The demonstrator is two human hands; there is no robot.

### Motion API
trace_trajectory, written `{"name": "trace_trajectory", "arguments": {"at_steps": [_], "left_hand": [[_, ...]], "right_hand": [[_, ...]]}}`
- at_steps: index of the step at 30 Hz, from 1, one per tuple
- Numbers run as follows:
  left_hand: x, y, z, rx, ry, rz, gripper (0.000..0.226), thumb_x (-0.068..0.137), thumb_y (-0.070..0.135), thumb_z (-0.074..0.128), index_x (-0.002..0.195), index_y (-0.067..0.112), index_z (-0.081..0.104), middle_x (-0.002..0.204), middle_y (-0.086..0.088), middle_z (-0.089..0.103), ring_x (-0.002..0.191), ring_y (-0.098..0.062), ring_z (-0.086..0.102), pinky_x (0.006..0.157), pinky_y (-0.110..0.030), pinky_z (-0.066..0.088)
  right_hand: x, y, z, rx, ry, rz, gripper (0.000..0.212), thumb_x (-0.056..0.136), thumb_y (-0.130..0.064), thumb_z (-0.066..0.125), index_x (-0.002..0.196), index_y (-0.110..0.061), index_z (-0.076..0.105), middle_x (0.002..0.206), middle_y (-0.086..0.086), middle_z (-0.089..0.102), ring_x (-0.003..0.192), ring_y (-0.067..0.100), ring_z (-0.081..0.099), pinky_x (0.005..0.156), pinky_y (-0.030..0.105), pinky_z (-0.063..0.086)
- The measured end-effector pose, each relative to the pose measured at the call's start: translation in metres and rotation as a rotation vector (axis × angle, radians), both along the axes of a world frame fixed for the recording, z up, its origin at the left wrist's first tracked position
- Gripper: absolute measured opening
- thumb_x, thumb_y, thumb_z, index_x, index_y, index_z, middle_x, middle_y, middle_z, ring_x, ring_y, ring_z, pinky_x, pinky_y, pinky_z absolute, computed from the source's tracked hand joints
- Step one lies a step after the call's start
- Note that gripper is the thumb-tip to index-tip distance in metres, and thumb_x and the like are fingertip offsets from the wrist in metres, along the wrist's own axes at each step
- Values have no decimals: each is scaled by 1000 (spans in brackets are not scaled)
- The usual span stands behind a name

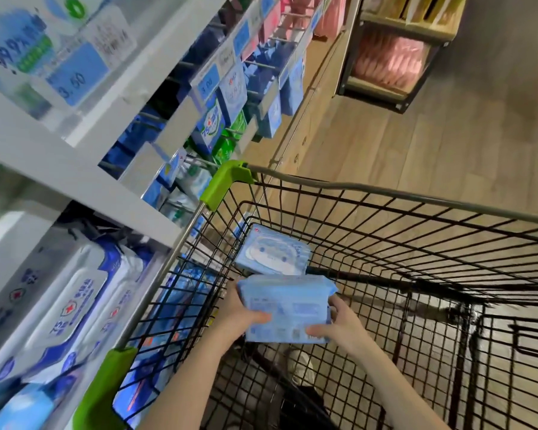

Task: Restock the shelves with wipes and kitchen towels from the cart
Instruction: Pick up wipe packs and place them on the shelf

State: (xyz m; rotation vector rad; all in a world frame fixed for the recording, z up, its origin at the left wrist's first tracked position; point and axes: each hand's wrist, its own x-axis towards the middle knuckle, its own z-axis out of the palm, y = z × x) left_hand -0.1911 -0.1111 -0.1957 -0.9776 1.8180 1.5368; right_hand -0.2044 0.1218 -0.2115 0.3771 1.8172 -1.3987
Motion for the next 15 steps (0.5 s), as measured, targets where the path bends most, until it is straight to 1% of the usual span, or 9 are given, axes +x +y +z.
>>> {"name": "trace_trajectory", "arguments": {"at_steps": [1, 2, 4, 6, 8, 10, 11, 13, 15], "left_hand": [[2, -2, 1, 23, -14, -44, 86, 65, -3, 83, 135, 21, 37, 127, -2, 53, 113, -20, 54, 88, -36, 51], [3, -5, 1, 22, -28, -88, 89, 66, -3, 82, 138, 22, 35, 126, -1, 53, 113, -20, 53, 84, -32, 52], [6, -11, -2, -12, -31, -124, 80, 70, -4, 78, 134, 23, 38, 121, 1, 53, 108, -17, 53, 70, -20, 47], [12, -19, -8, -94, -40, -204, 71, 71, -2, 77, 130, 20, 43, 121, 0, 54, 104, -15, 51, 65, -16, 41], [21, -23, -14, -232, -48, -364, 69, 71, 1, 76, 130, 13, 45, 125, -4, 56, 101, -13, 51, 70, -19, 41], [26, -20, -18, -306, -48, -477, 74, 71, 5, 76, 135, 15, 41, 129, -3, 54, 102, -12, 51, 79, -22, 41], [27, -15, -18, -314, -42, -524, 81, 71, 9, 77, 139, 19, 35, 132, -1, 50, 105, -14, 50, 84, -25, 43], [26, -5, -20, -405, -16, -709, 101, 69, 19, 81, 148, 24, 18, 140, 1, 33, 116, -19, 47, 94, -35, 45], [27, 5, -25, -616, 24, -976, 113, 67, 30, 82, 150, 26, 5, 148, 1, 18, 127, -24, 40, 99, -43, 42]], "right_hand": [[3, -1, 0, 5, 11, 9, 71, 58, -7, 82, 120, -21, 50, 114, 1, 62, 97, 7, 61, 64, 14, 49], [5, -4, -1, -15, 32, 6, 73, 61, 0, 81, 123, -20, 49, 114, -1, 60, 96, 2, 59, 63, 12, 48], [9, -11, -7, -7, 65, -18, 75, 63, 11, 78, 125, -17, 46, 112, -4, 59, 96, 0, 56, 64, 10, 49], [15, -20, -14, 32, 122, 27, 76, 62, 8, 81, 122, -19, 45, 109, -9, 59, 97, 6, 58, 67, 10, 50], [25, -29, -23, 86, 184, 118, 77, 62, 2, 82, 122, -25, 44, 104, -15, 58, 96, 8, 58, 67, 7, 46], [32, -31, -27, 119, 208, 115, 69, 68, 9, 78, 122, -21, 45, 99, -14, 59, 89, 7, 59, 62, 5, 44], [34, -31, -28, 139, 207, 105, 65, 71, 10, 76, 118, -22, 46, 97, -14, 60, 85, 5, 59, 59, 5, 43], [32, -31, -30, 173, 227, 116, 69, 67, -5, 83, 118, -31, 45, 96, -20, 61, 86, -4, 57, 62, 7, 42], [28, -29, -30, 191, 227, 151, 77, 61, -19, 87, 118, -41, 41, 96, -25, 61, 89, -4, 57, 69, 13, 42]]}}
